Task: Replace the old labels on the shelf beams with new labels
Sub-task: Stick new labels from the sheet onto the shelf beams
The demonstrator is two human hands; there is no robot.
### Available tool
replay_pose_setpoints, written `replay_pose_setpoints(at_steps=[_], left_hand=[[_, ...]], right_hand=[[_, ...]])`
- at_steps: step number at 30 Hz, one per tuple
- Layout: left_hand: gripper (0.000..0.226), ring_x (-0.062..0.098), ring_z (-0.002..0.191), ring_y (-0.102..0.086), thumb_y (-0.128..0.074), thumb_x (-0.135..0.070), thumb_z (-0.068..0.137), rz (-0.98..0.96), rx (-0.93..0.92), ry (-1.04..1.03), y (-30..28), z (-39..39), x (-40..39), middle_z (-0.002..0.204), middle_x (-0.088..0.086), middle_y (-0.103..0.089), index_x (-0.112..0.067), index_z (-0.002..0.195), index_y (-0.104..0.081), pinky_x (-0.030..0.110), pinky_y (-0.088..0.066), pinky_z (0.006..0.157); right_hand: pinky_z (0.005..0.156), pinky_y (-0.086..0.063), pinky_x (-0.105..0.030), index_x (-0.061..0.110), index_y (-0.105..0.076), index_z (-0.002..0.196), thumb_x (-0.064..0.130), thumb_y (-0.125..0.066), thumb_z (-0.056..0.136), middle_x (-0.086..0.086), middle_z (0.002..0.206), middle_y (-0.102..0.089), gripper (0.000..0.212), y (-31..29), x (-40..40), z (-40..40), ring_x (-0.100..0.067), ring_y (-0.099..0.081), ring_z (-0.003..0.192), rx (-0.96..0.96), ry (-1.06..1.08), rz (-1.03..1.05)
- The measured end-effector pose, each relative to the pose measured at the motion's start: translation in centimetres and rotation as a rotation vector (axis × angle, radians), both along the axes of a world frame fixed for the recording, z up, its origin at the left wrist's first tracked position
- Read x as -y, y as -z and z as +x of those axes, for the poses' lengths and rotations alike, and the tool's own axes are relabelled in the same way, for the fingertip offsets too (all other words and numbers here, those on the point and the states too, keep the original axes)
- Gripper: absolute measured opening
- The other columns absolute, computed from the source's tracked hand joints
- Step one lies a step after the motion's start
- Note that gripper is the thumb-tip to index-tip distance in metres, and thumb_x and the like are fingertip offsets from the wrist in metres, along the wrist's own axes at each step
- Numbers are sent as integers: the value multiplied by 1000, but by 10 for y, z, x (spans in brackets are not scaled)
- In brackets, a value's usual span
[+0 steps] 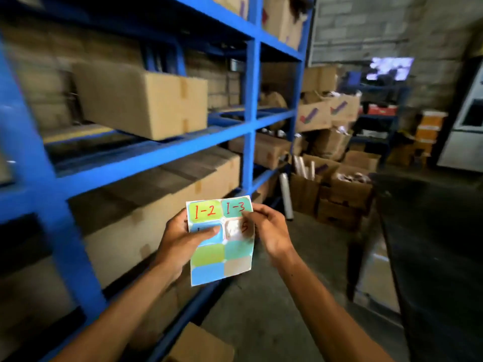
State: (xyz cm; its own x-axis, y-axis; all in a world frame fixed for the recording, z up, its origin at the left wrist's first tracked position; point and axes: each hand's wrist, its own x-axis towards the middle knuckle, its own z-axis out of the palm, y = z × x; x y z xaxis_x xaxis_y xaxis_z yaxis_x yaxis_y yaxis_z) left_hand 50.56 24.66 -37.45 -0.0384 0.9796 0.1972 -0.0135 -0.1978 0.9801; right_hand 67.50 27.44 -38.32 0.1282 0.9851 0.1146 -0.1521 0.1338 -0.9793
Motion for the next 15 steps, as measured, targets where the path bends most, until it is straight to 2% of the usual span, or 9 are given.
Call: replay_pose_setpoints(at_steps=[3,6,9,12,15], left_hand=[[38,18,80,-70,-74,4,70,74,42,-184,-30,-79,15,96,9,-74,-7,105,-63,31,-59,68],[41,13,78,-69,-78,2,67,164,-9,-291,-53,-126,27,97,10,-73,-3,104,-61,24,-57,67],[39,11,75,-69,-78,3,67,231,-13,-405,-80,-184,52,94,8,-73,-4,103,-61,19,-56,62],[36,8,70,-70,-75,5,70,305,-29,-489,-106,-232,76,93,6,-73,-5,101,-61,21,-57,59],[38,20,84,-71,-76,3,70,387,-115,-564,-128,-273,98,98,11,-73,-7,103,-61,33,-58,72]], right_hand=[[52,-51,-14,-11,-61,104,-6,-57,84,-11,80,-69,21,-37,-1,-89,-2,-61,51,2,-156,81],[58,-53,-13,-8,-59,109,-7,-57,85,-9,86,-67,24,-61,0,-143,2,-62,58,80,-207,223],[77,-51,-19,7,-59,116,1,-64,81,-4,95,-63,35,-89,7,-208,-5,-62,82,259,-128,453],[95,-42,-26,15,-65,112,17,-64,80,2,107,-55,32,-121,27,-264,-15,-54,104,428,-40,781],[100,-34,-26,19,-68,109,31,-54,84,1,122,-52,31,-147,53,-312,-11,-45,115,530,-67,939]])
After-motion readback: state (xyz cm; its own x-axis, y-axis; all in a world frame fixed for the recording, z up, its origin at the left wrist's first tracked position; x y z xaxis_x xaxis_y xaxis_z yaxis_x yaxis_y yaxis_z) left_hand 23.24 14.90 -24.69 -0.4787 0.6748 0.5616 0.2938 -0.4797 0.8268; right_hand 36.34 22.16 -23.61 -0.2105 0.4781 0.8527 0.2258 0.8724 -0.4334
